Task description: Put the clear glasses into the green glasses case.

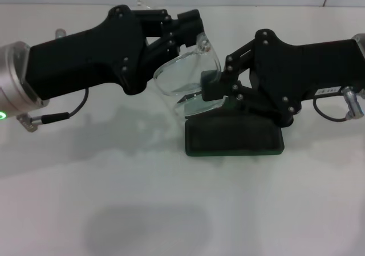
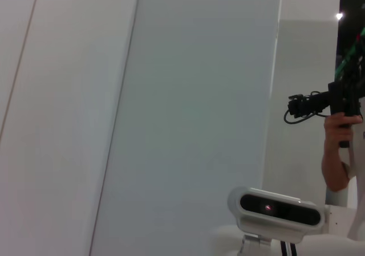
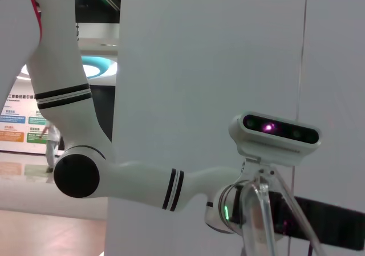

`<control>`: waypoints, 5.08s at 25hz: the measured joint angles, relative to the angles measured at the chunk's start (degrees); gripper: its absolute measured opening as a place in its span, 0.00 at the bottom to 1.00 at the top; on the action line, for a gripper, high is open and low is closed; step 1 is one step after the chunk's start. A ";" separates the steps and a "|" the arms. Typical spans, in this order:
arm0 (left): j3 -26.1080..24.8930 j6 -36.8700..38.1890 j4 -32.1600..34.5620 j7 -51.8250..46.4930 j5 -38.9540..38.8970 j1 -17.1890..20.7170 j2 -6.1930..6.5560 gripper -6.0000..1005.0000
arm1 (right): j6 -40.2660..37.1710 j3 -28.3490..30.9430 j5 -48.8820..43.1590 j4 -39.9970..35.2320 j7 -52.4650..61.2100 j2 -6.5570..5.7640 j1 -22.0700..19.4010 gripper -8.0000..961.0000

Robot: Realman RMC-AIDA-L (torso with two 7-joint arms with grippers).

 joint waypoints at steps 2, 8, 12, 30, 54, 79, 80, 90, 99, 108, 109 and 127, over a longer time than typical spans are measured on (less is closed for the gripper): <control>0.06 0.09 0.00 0.02 0.26 -0.05 -0.01 0.11 | -0.05 -0.02 0.33 0.56 -0.38 0.00 0.04 0.07; -0.20 1.54 -0.22 0.05 0.62 -0.11 -0.04 0.11 | -0.43 -0.09 1.23 2.12 -1.28 -0.06 0.31 0.07; -0.25 1.60 -0.49 0.14 0.66 -0.17 -0.07 0.11 | -0.42 -0.09 1.24 2.12 -1.37 -0.09 0.29 0.07; -11.68 1.30 -7.97 2.95 -2.17 -0.18 -0.39 0.11 | -1.90 0.22 2.98 1.77 -3.77 -0.13 -1.19 0.07; -10.31 1.56 -19.12 1.56 -2.27 -8.83 -0.40 0.11 | -8.70 -2.26 8.32 5.17 -13.69 -0.30 1.68 0.07; -5.30 9.51 -19.36 5.18 -3.24 -8.66 -0.54 0.11 | -6.66 -2.23 8.67 7.03 -14.23 -0.23 1.34 0.07; -5.36 9.14 -19.59 5.20 -3.72 -8.53 -0.54 0.11 | -6.83 -2.25 8.68 7.04 -14.23 -0.22 1.33 0.07; -7.76 9.36 -22.69 6.09 -6.31 -8.07 -0.50 0.11 | -7.14 -2.46 8.81 7.04 -14.01 -0.09 0.59 0.07; -5.40 12.65 -22.33 6.13 -6.85 -8.68 -0.46 0.11 | -6.47 -2.04 8.97 7.76 -14.11 -0.01 0.21 0.07; -3.86 14.97 -22.21 6.96 -6.36 -8.86 -0.38 0.11 | -5.78 -2.13 9.52 8.27 -14.20 -0.05 0.12 0.07; -3.85 15.33 -22.21 6.99 -6.30 -8.87 -0.35 0.11 | -5.78 -2.13 9.52 8.36 -14.20 -0.06 0.13 0.07; -4.09 13.46 -22.62 7.69 -6.52 -9.17 -0.48 0.10 | -6.33 -2.87 9.51 8.56 -14.23 0.04 0.42 0.07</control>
